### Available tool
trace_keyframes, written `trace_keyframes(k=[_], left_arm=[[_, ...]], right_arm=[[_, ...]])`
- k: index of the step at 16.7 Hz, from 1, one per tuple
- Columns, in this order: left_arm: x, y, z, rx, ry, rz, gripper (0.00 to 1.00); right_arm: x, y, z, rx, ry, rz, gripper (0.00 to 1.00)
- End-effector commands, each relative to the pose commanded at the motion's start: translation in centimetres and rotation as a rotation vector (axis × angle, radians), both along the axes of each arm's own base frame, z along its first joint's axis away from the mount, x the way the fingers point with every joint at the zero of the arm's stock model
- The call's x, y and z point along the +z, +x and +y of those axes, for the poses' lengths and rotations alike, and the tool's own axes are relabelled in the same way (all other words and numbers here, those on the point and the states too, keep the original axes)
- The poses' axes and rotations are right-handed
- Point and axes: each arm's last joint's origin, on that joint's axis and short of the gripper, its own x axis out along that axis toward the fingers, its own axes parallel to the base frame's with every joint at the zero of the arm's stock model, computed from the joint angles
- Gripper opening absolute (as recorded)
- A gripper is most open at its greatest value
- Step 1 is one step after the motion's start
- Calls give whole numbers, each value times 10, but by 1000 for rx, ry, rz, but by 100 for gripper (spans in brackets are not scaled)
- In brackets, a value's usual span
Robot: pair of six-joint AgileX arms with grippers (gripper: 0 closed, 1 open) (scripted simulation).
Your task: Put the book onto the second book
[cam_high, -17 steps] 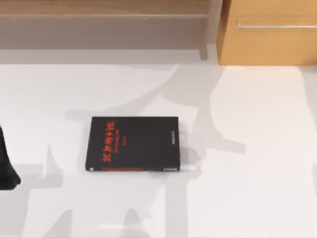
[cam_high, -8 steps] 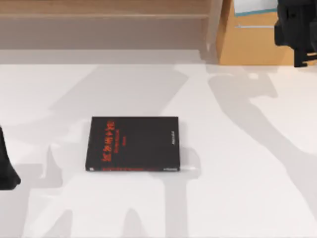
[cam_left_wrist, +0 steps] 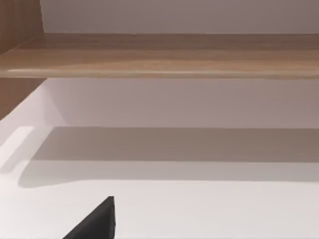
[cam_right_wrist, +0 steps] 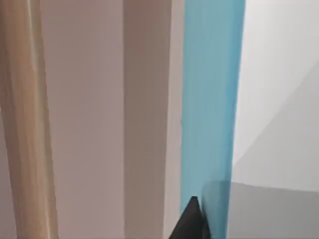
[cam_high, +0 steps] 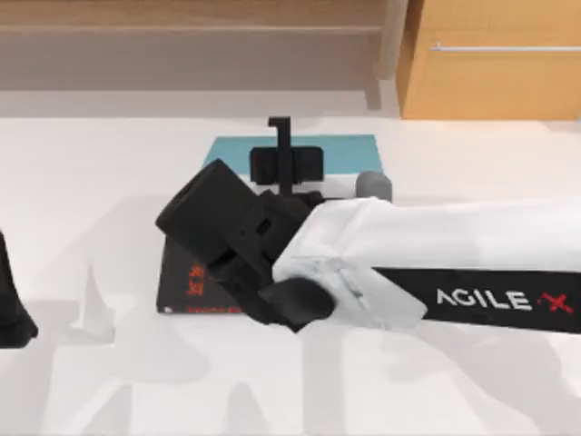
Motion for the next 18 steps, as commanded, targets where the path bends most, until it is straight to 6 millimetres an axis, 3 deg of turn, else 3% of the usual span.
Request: trace_keyframes(k=[3,5,16,18], left_arm=[[0,0,0,0,0,0,100],[0,0,0,0,0,0,100],[0,0,0,0,0,0,100],[0,0,0,0,0,0,100]], right_arm=[[-38,-29,32,18,34,5,0],[-50,-39,41,24,44,6,0],[-54,-35,41,25,46,6,0],[-54,-35,41,25,46,6,15]])
